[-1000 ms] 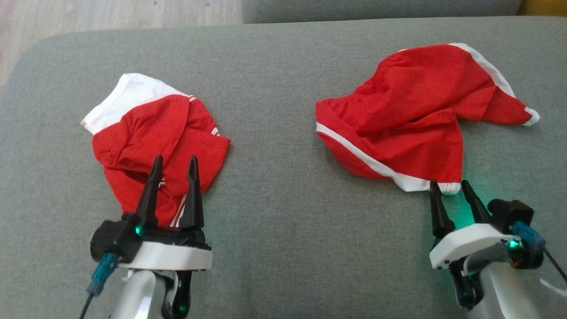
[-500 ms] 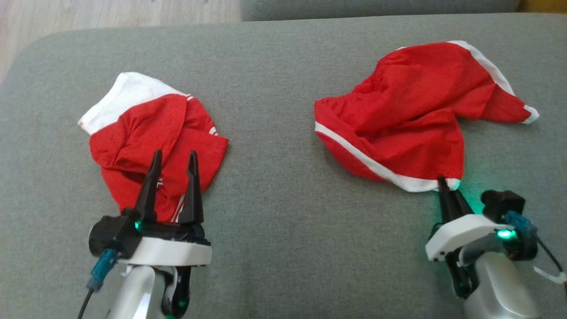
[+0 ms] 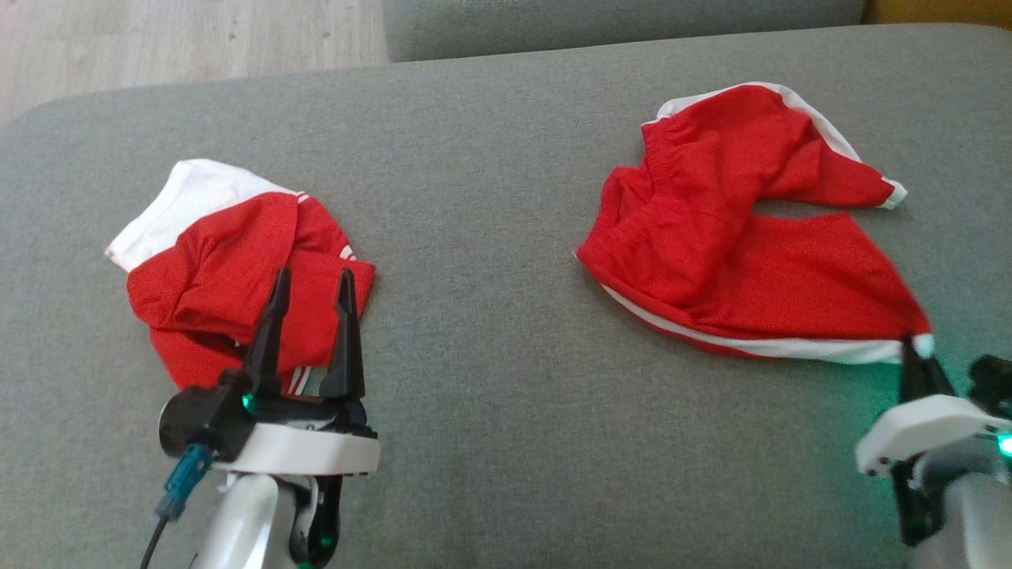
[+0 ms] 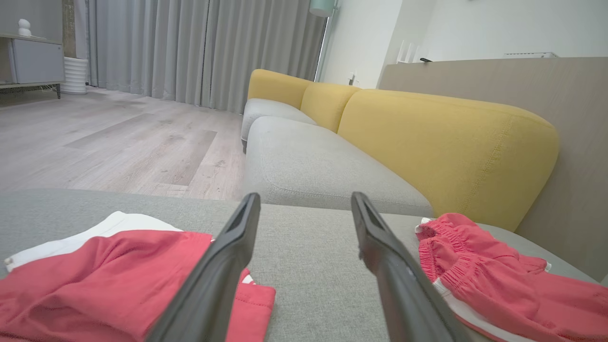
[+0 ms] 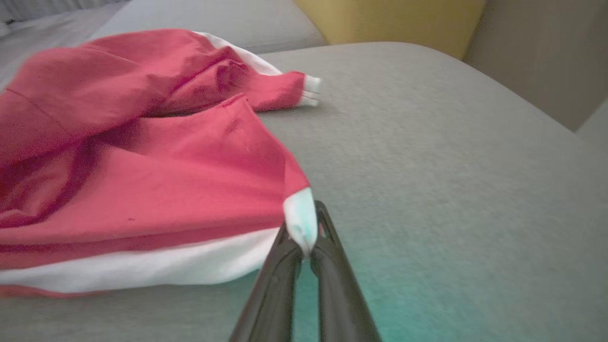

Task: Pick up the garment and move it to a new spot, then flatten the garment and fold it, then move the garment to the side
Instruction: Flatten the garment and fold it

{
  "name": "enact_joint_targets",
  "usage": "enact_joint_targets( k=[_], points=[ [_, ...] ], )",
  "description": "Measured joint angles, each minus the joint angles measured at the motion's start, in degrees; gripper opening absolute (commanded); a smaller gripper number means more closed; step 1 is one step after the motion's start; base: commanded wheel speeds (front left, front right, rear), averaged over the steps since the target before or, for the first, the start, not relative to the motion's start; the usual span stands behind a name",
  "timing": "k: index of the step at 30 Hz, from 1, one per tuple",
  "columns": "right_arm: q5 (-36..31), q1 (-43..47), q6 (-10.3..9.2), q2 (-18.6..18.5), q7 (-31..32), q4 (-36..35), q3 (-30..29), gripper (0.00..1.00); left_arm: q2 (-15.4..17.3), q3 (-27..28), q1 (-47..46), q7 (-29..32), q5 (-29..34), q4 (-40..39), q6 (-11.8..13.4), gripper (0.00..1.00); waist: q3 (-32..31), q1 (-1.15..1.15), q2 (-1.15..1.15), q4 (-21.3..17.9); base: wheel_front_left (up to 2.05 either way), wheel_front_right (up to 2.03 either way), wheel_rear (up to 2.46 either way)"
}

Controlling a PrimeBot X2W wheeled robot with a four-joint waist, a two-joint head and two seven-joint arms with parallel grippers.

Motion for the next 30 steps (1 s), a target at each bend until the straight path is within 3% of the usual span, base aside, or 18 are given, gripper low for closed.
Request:
enact_joint_targets(
  k=[1,2,3,10,16,23,30],
  points=[
    [-0.6,0.21,0.0,0.04,0.74,-0.27,-1.41,0.0,0.0,-0.07,0.0,0.0,0.0,0.0,0.0,1.0,0.0,0.0,0.0,-0.15,0.0,0.0,0.0],
    [-0.97,0.39,0.0,0.04,1.35,-0.65,-2.67,0.42,0.0,-0.11,0.0,0.0,0.0,0.0,-0.01,1.0,0.04,0.0,0.0,-0.24,0.0,0.0,0.0],
    [-1.42,0.54,0.0,0.04,1.75,-1.05,-3.96,1.0,-0.02,-0.2,-0.01,0.0,0.0,0.0,-0.01,1.0,0.09,0.0,0.0,-0.32,0.0,0.0,0.0],
    [1.09,0.31,0.0,0.02,-3.1,-4.82,-2.41,1.0,-0.03,-0.42,-0.06,0.0,0.0,0.15,-0.42,1.0,-0.09,0.0,0.0,-0.46,0.0,0.0,0.0],
    [12.12,0.46,0.0,0.01,-8.48,-9.99,10.65,1.0,-0.05,-0.46,-0.05,0.0,0.0,0.31,-0.43,1.0,-0.81,0.0,0.0,-0.07,0.0,0.0,0.0],
    [13.23,3.98,0.0,-0.03,-10.0,-16.17,24.3,1.0,-0.12,-0.81,-0.05,0.0,-0.05,0.33,-0.43,1.0,-1.02,0.0,0.0,1.56,0.0,0.0,0.0],
    [11.73,5.84,0.0,-0.09,-9.95,-15.21,29.24,1.0,-0.16,-1.08,-0.01,0.0,-0.09,0.31,-0.43,1.0,-0.69,0.0,0.0,3.93,0.0,0.0,0.0]
  ],
)
